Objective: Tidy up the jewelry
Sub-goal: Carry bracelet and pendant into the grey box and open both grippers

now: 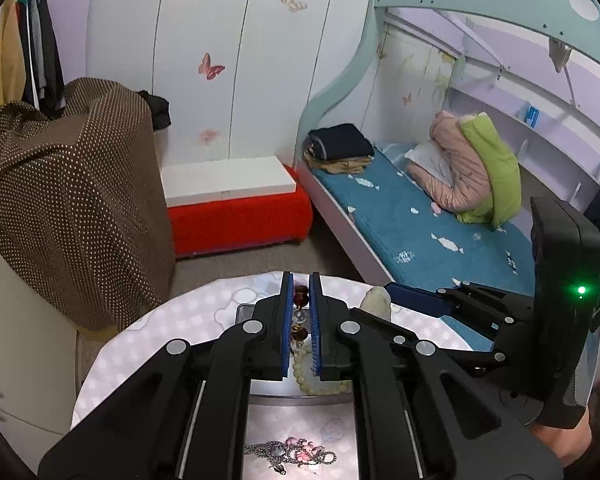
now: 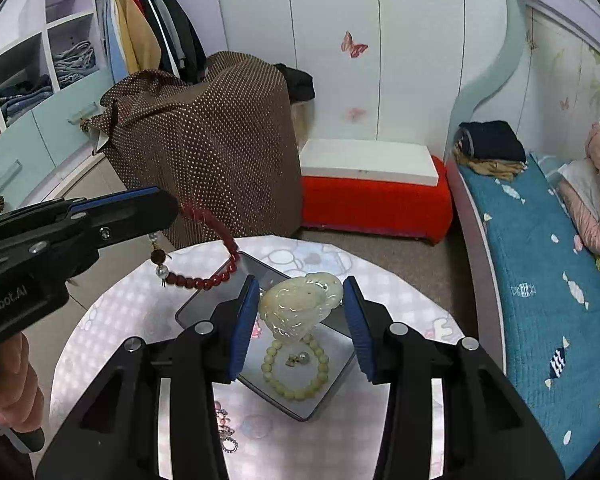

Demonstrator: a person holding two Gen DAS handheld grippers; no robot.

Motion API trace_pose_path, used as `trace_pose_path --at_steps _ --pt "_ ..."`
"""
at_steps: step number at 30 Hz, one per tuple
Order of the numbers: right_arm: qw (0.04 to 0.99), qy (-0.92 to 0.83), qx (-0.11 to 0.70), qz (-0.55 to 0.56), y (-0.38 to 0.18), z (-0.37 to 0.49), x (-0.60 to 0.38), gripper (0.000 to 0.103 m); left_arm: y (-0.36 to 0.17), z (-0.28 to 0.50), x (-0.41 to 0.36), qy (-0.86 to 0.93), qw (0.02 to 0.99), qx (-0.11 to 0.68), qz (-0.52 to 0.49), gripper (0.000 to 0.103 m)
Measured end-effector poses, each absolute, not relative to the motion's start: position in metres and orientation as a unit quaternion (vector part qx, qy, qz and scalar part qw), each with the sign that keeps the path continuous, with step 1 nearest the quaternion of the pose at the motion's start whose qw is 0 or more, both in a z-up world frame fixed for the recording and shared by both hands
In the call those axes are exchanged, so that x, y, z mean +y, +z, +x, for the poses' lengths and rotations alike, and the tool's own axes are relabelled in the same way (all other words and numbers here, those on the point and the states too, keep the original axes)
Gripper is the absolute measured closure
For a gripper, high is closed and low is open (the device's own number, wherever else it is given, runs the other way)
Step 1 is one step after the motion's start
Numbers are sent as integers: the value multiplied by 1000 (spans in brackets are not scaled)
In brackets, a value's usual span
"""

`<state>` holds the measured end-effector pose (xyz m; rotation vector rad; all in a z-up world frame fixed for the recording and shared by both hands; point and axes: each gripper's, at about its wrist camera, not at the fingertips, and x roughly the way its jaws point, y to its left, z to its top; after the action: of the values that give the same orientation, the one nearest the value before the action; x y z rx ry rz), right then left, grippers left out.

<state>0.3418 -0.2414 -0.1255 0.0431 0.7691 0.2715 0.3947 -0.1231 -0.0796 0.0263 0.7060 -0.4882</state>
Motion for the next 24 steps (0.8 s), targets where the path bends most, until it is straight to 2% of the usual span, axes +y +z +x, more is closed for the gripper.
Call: trace_pose_path --at_steps 3,4,5,6,7,10,11,12,15,24 --pt "915 132 380 26 -129 345 -243 62 -83 402 -123 -229 909 349 14 93" --pt "914 133 383 27 -129 346 -242 62 -83 403 -121 -226 910 348 13 83" --pt "913 133 384 28 -129 346 -243 60 -82 401 -118 -222 911 346 12 64" --pt "913 134 383 30 -129 346 -243 52 -81 402 -116 -218 913 344 10 54" --pt "914 131 383 33 -128 345 -244 47 -80 402 -113 -214 916 340 5 37" --pt "918 125 375 45 -124 344 -250 26 -75 399 -103 -201 922 330 -4 19" --pt "919 123 372 49 -123 344 -251 15 -72 396 -100 -195 925 325 -7 11" --pt "921 117 368 54 -121 342 -254 7 -69 394 -96 -190 928 320 -10 11" --pt "925 98 362 66 -118 338 -260 7 -62 385 -87 -174 936 307 -9 6" --pt "933 86 338 83 -102 313 -265 7 -46 339 -64 -132 954 269 1 5"
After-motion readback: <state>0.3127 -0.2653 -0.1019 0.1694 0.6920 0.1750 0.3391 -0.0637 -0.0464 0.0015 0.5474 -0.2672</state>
